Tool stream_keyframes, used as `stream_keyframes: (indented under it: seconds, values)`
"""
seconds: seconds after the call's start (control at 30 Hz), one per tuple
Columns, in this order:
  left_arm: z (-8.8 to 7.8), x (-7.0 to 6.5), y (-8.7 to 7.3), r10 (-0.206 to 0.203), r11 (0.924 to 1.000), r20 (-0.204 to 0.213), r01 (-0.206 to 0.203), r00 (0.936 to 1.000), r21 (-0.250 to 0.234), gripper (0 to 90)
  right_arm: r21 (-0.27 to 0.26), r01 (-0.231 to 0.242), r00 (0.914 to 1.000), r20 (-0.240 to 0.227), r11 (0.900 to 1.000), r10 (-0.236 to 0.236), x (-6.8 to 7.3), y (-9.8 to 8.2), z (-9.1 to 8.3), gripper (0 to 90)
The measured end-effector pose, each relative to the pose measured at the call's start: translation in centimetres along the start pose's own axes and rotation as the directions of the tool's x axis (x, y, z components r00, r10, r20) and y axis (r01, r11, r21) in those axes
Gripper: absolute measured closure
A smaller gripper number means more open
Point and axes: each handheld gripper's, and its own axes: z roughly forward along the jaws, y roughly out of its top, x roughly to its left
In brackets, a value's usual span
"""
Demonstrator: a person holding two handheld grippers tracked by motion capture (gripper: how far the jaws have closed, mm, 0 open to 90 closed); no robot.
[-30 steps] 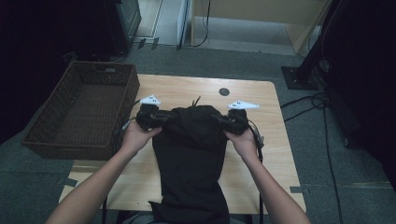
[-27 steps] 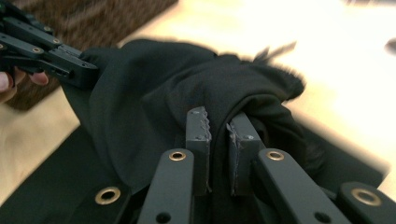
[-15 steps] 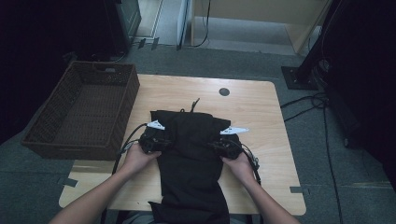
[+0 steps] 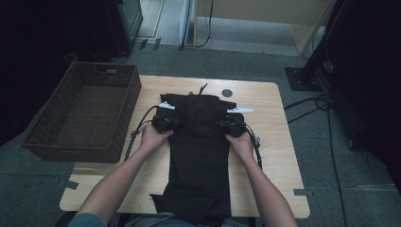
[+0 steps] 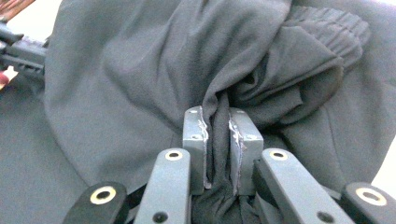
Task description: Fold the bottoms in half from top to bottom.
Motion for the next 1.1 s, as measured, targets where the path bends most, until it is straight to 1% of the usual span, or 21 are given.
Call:
stream_keyframes:
  seconds: [0.1,0.2,0.23,0.27,0.3,0.37,0.4,0.5,0.57,0.6,0.63,0.67,0.7,0.73,0.8,0.83,0.87,0.9,0.93,1.0,1.1]
  values:
    - [0.7,1.1,1.2,-0.029,0.9994,-0.028,0.028,0.9992,-0.022,81.6,-0.018,-0.020,0.9993,0.033,1.000,0.020,-0.7,1.3,1.3,77.6]
    - [0.9,1.4,1.9,-0.056,0.9984,-0.055,0.056,0.9969,-0.007,82.7,-0.024,-0.072,0.9961,0.050,0.997,0.074,-0.9,2.2,2.2,79.3]
    - [0.5,1.4,2.6,-0.064,0.9979,-0.065,0.064,0.9958,0.000,85.5,-0.017,-0.090,0.9946,0.050,0.996,0.091,-0.8,2.6,2.3,80.6]
    - [-0.2,1.3,2.9,-0.074,0.9968,-0.054,0.072,0.9958,-0.033,86.6,-0.007,-0.105,0.9932,0.050,0.994,0.105,-0.8,3.1,2.1,81.3]
    - [-1.0,1.2,3.3,-0.083,0.9942,-0.029,0.080,0.9962,-0.072,87.3,-0.014,-0.108,0.9932,0.043,0.994,0.108,-0.6,3.7,1.6,81.6]
    - [-2.9,0.5,3.9,-0.073,0.9897,0.003,0.073,0.9973,-0.123,87.8,-0.076,-0.064,0.9973,0.031,0.995,0.067,-0.3,4.8,0.0,81.8]
    - [-3.7,0.2,4.0,-0.059,0.9889,0.013,0.060,0.9982,-0.136,87.8,-0.091,-0.066,0.9977,0.014,0.994,0.067,0.0,5.3,-1.1,81.8]
    - [-6.6,-1.8,3.5,-0.009,0.9865,0.038,0.015,0.9992,-0.163,87.7,-0.117,-0.022,0.9994,-0.029,0.993,0.019,1.3,5.8,-4.4,81.7]
    - [-7.4,-2.5,2.9,0.003,0.9864,0.051,0.006,0.9987,-0.164,87.5,-0.117,0.015,0.9987,-0.047,0.993,-0.021,2.4,5.1,-6.5,81.7]
    - [-8.5,-3.9,1.4,0.046,0.9884,0.059,-0.037,0.9972,-0.147,87.2,-0.121,0.044,0.9973,-0.052,0.992,-0.051,3.0,4.5,-7.6,81.7]
    - [-8.5,-3.9,1.4,0.046,0.9884,0.059,-0.037,0.9972,-0.147,87.0,-0.121,0.044,0.9973,-0.052,0.992,-0.051,3.0,4.5,-7.6,81.7]
    - [-8.7,-4.6,0.5,0.060,0.9898,0.064,-0.051,0.9962,-0.133,86.8,-0.114,0.066,0.9945,-0.073,0.991,-0.074,3.9,2.9,-9.0,81.6]
    - [-8.8,-5.1,-0.5,0.078,0.9908,0.073,-0.069,0.9943,-0.116,86.8,-0.114,0.066,0.9945,-0.073,0.991,-0.074,3.9,2.9,-9.0,81.6]
    - [-8.6,-6.0,-2.3,0.097,0.9941,0.082,-0.092,0.9920,-0.057,86.3,-0.071,0.089,0.9914,-0.090,0.994,-0.095,4.6,0.9,-9.5,81.4]
    - [-7.9,-6.6,-4.0,0.120,0.9925,0.090,-0.122,0.9886,0.011,85.7,-0.020,0.093,0.9896,-0.108,0.995,-0.095,5.0,-1.3,-9.4,81.3]
    - [-7.9,-6.6,-4.0,0.120,0.9925,0.090,-0.122,0.9886,0.011,85.3,-0.020,0.093,0.9896,-0.108,0.995,-0.095,5.0,-1.3,-9.4,81.3]
    - [-7.1,-7.1,-5.3,0.156,0.9845,0.082,-0.162,0.9844,0.068,84.7,0.027,0.099,0.9880,-0.121,0.995,-0.095,5.3,-3.4,-8.8,81.2]
    - [-7.1,-7.1,-5.3,0.156,0.9845,0.082,-0.162,0.9844,0.068,84.1,0.027,0.099,0.9880,-0.121,0.995,-0.095,5.3,-3.4,-8.8,81.2]
    - [-6.3,-7.1,-6.3,0.170,0.9785,0.076,-0.177,0.9825,0.105,83.4,0.064,0.118,0.9876,-0.111,0.991,-0.111,5.6,-5.1,-8.2,81.1]
    - [-5.9,-7.0,-6.5,0.168,0.9770,0.072,-0.176,0.9831,0.121,82.7,0.083,0.124,0.9878,-0.105,0.989,-0.115,5.7,-5.7,-7.9,81.1]
    - [-5.0,-6.2,-6.5,0.161,0.9810,0.076,-0.168,0.9840,0.097,82.5,0.107,0.120,0.9897,-0.091,0.987,-0.111,5.1,-6.3,-6.6,80.9]
